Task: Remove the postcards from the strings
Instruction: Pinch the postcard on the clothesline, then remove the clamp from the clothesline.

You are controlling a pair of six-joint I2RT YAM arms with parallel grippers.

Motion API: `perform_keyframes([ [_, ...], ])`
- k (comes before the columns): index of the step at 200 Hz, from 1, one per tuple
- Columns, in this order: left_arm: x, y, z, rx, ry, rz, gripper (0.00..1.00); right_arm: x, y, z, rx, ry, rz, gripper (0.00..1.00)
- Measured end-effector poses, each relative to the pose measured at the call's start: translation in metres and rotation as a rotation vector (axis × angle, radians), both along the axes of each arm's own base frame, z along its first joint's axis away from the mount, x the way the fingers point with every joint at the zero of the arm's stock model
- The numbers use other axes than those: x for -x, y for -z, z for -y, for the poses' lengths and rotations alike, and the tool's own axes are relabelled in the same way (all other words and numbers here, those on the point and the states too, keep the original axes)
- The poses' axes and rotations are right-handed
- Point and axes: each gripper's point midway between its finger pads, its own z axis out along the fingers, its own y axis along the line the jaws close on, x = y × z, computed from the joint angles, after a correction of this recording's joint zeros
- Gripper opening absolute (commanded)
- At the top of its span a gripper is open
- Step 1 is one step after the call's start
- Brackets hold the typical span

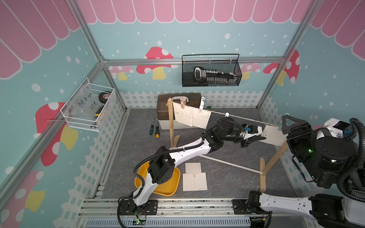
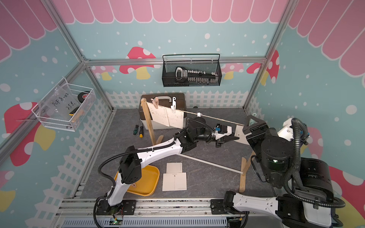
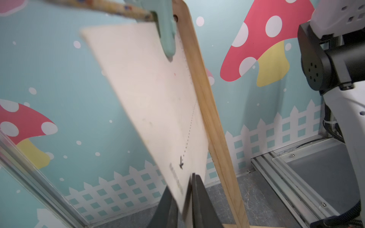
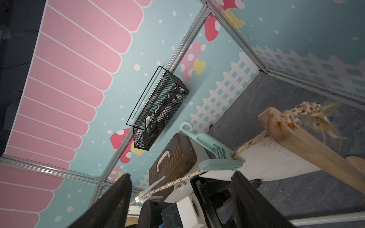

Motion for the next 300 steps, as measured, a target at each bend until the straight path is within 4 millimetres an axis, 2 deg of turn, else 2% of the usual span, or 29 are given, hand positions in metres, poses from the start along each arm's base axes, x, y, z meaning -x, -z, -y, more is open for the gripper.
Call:
perform_keyframes([
  [28, 0.000, -0.001, 0.000, 0.002, 0.000, 0.004, 0.00, -0.001, 0.004, -0.005, -0.005, -0.011, -0.010, 0.78],
  [85, -0.008, -0.004, -0.001, 0.016, -0.038, 0.036, 0.00, -0.003, 0.021, -0.021, -0.036, -0.067, -0.052, 0.77],
  [129, -0.031, -0.012, -0.007, 0.063, -0.130, 0.118, 0.00, 0.004, 0.026, -0.011, -0.089, -0.076, -0.058, 0.74],
  [157, -0.043, -0.013, -0.010, 0.077, -0.193, 0.182, 0.00, 0.005, 0.026, -0.005, -0.111, -0.061, -0.054, 0.75],
  [201, -0.053, -0.019, -0.012, 0.100, -0.261, 0.268, 0.00, 0.005, 0.027, -0.004, -0.144, -0.045, -0.054, 0.77],
  [268, -0.064, -0.023, -0.016, 0.120, -0.327, 0.334, 0.00, 0.001, 0.029, -0.014, -0.175, -0.037, -0.069, 0.77],
  [300, -0.064, -0.024, -0.016, 0.126, -0.333, 0.343, 0.00, -0.003, 0.018, -0.023, -0.172, -0.036, -0.065, 0.77],
])
